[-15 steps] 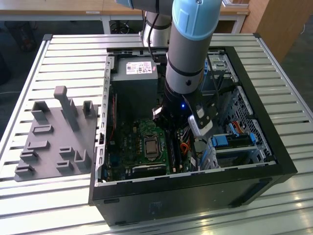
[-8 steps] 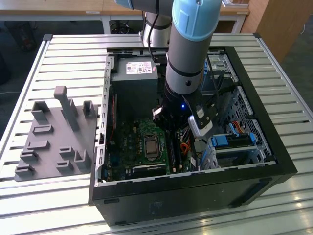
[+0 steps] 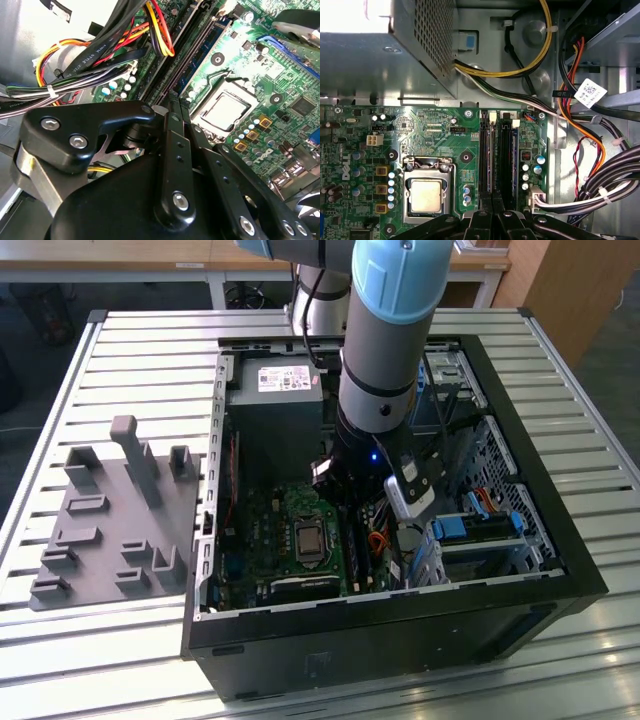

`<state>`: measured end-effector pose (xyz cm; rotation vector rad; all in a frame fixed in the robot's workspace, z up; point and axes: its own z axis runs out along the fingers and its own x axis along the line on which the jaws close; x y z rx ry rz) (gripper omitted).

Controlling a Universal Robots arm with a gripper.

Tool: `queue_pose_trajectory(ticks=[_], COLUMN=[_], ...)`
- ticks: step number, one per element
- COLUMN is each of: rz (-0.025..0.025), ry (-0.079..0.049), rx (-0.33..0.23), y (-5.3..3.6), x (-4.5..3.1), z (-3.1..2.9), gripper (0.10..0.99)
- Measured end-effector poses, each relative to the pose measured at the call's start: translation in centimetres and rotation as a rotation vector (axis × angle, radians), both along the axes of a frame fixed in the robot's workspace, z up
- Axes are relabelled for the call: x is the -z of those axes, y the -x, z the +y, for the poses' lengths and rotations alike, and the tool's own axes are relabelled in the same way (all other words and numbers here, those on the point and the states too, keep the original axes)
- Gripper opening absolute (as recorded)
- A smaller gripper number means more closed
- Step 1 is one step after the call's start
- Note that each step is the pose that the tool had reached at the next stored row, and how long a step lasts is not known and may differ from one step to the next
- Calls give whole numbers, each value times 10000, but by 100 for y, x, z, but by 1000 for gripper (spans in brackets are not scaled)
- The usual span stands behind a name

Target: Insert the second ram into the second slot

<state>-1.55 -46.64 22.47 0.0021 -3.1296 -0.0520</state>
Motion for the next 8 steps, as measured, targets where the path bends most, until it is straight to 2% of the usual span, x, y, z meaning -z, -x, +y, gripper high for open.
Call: queue_pose_trajectory(ticks=[8], rz=[0], ry=[0], rx=[187], y=[-12], x=[1], z=[0], gripper=[114])
